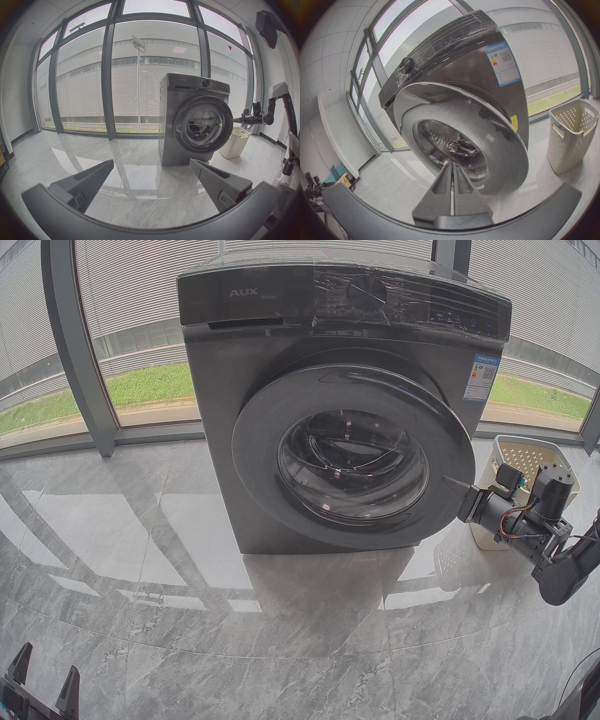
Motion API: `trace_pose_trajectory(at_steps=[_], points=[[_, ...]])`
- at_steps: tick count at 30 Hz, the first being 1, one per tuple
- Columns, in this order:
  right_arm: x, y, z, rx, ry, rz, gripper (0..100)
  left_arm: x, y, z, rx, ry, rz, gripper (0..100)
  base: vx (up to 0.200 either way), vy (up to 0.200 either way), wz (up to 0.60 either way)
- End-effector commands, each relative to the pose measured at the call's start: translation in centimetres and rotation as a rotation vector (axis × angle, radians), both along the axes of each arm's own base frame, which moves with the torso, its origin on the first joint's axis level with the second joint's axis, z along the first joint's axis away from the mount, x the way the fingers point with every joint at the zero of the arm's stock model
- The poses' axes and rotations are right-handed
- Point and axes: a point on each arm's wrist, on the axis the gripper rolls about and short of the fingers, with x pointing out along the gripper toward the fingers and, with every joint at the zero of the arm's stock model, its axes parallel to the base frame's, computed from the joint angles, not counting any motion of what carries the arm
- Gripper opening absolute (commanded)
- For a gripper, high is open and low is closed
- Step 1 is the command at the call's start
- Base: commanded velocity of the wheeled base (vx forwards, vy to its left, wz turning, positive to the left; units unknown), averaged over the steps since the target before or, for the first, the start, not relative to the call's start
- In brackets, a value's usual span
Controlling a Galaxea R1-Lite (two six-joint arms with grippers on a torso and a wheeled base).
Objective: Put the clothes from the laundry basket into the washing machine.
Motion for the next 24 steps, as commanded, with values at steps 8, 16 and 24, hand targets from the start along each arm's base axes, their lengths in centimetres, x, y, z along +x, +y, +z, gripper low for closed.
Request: trace_pose_trajectory(at_steps=[8,16,24], points=[[2.2,-0.5,0.8,-0.002,-0.096,-0.071,0,0.0,0.0,-0.5,-0.001,0.005,0.0,100,0.0,0.0,0.0],[2.3,-0.4,-0.7,-0.072,-0.148,-0.083,0,0.0,0.0,-0.5,0.0,0.005,-0.001,100,0.0,-0.075,0.0],[1.9,1.1,-0.9,-0.062,-0.147,-0.056,0,0.0,0.0,-0.5,0.0,0.005,-0.001,100,0.0,0.0,0.0]])
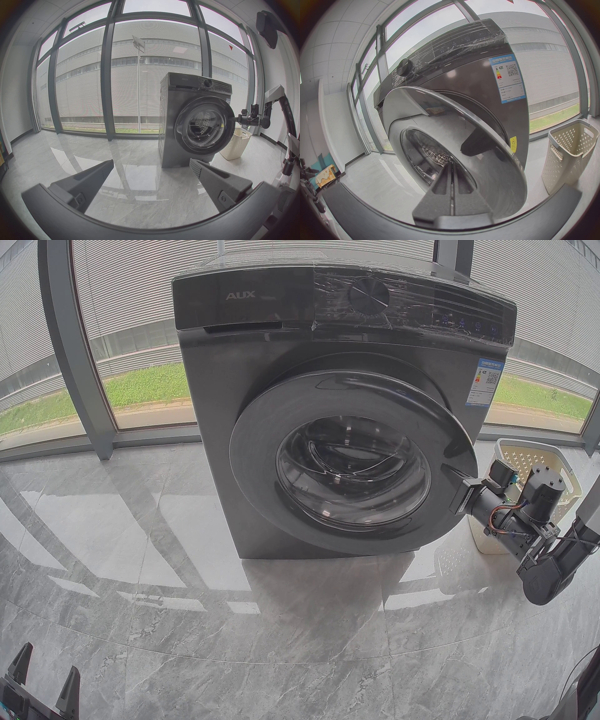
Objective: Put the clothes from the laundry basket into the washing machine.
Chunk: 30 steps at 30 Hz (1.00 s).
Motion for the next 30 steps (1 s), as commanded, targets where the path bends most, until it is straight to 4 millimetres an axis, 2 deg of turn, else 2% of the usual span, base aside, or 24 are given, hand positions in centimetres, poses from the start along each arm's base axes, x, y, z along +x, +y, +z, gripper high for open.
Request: trace_pose_trajectory(at_steps=[1,4,7,18,21,26,27,29,30], points=[[-0.3,1.1,-0.1,0.003,0.003,0.033,0,0.0,0.0,-0.5,0.0,0.004,-0.001,100,0.0,0.0,0.0],[-0.2,1.2,0.1,0.005,-0.006,0.034,0,0.0,0.0,-0.5,-0.001,0.004,-0.002,100,0.0,0.0,0.0],[-0.1,1.2,0.2,0.005,-0.009,0.029,0,0.0,0.0,-0.5,-0.001,0.004,0.001,100,0.2,0.0,0.0],[1.1,0.9,1.9,0.028,-0.075,-0.018,0,0.0,0.0,-0.5,-0.001,0.004,-0.001,100,0.0,0.0,0.0],[1.1,1.0,1.7,0.028,-0.068,-0.016,0,0.0,0.0,-0.5,-0.003,0.004,0.001,100,0.0,0.0,0.0],[-0.1,1.2,0.7,0.013,-0.022,0.001,0,0.0,0.0,-0.5,-0.001,0.004,0.001,100,0.0,0.0,0.0],[-1.2,1.2,-0.2,0.0,0.018,0.017,0,0.0,0.0,-0.5,-0.001,0.004,0.001,100,0.0,0.0,0.0],[-1.6,1.3,-0.3,-0.003,0.028,0.023,0,0.0,0.0,-0.5,-0.001,0.004,-0.001,100,0.0,0.0,0.0],[-3.1,1.5,-1.5,-0.024,0.085,0.046,0,0.0,0.0,-0.5,-0.001,0.006,0.001,100,0.0,0.0,0.0]])
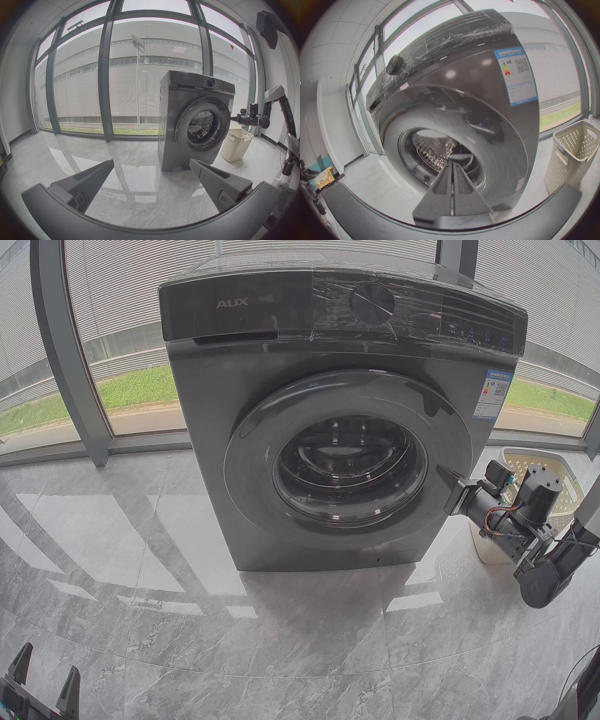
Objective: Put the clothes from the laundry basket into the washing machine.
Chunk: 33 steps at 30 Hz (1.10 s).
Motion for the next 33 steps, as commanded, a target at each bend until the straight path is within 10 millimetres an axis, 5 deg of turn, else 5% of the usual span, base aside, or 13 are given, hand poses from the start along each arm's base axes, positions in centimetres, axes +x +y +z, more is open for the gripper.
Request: trace_pose_trajectory(at_steps=[1,9,16,21,33], points=[[-3.4,0.4,-2.0,-0.038,0.108,0.057,0,0.0,0.0,-0.5,-0.001,0.005,0.001,100,0.0,0.0,0.0],[-4.6,0.7,-2.3,-0.037,0.098,0.084,0,0.0,0.0,-0.5,-0.001,0.005,0.001,100,0.2,0.0,0.0],[-2.1,1.1,0.4,0.012,-0.027,0.061,0,0.0,0.0,-0.5,-0.001,0.005,0.002,100,0.2,0.0,0.0],[-0.1,0.5,1.7,0.034,-0.092,0.017,0,0.0,0.0,-0.5,-0.001,0.005,0.002,100,0.0,0.0,0.0],[-0.3,0.4,1.6,0.035,-0.083,-0.006,0,0.0,0.0,-0.5,-0.003,0.005,0.004,100,0.0,0.0,0.0]])
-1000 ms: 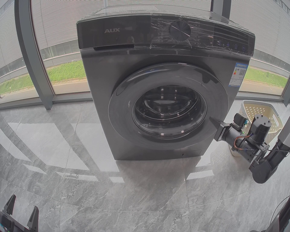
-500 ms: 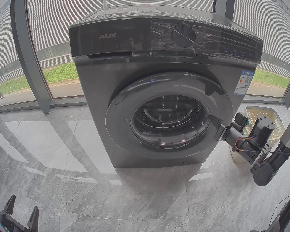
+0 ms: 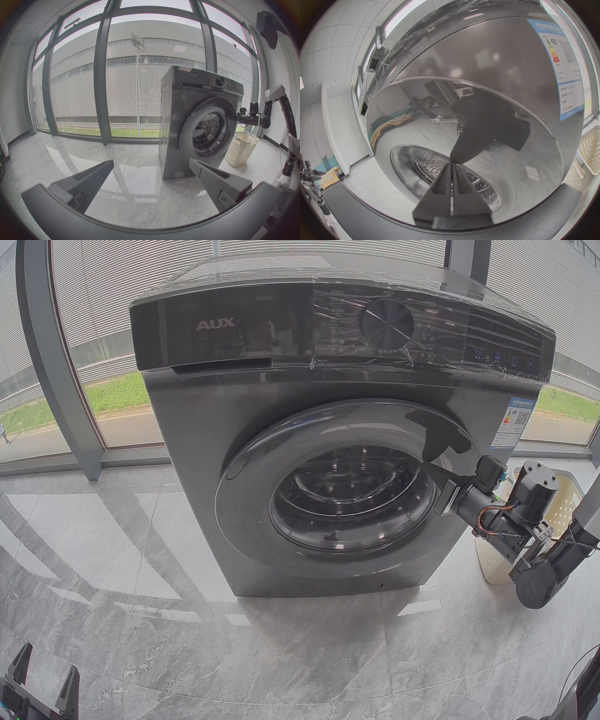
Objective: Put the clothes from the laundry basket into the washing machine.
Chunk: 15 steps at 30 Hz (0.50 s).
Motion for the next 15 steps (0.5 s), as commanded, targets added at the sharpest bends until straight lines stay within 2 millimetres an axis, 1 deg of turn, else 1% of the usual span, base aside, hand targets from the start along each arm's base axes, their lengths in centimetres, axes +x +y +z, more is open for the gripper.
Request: trace_pose_trajectory(at_steps=[1,5,6,7,8,11,12,13,15], points=[[-0.2,-0.1,0.3,0.009,-0.021,-0.014,0,0.0,0.0,-0.5,0.0,0.004,0.001,100,0.0,0.0,0.0],[-0.8,0.1,0.0,0.003,-0.003,0.001,0,0.0,0.0,-0.5,-0.002,0.004,-0.001,100,0.0,0.0,0.0],[-2.1,0.2,-0.2,-0.006,0.011,0.022,0,0.0,0.0,-0.5,-0.002,0.003,0.001,100,0.0,0.0,0.0],[-2.3,0.2,-0.3,-0.008,0.015,0.027,0,0.0,0.0,-0.5,-0.002,0.003,0.001,100,0.0,0.0,0.0],[-4.2,0.7,-0.5,-0.02,0.047,0.072,0,0.0,0.0,-0.5,-0.003,0.003,0.001,100,0.0,0.0,0.0],[-8.1,1.1,-1.4,-0.054,0.109,0.167,0,0.0,0.0,-0.5,-0.005,0.003,0.001,100,0.0,0.0,0.0],[-8.6,1.1,-1.5,-0.059,0.117,0.176,0,0.0,0.0,-0.5,-0.005,0.003,0.001,100,0.0,0.0,0.0],[-10.2,1.2,-1.8,-0.071,0.138,0.206,0,0.0,0.0,-0.5,-0.003,0.004,0.001,100,0.0,0.0,0.0],[-11.8,1.2,-2.1,-0.08,0.156,0.234,0,0.0,0.0,-0.5,-0.003,0.004,0.001,100,0.0,0.0,0.0]])
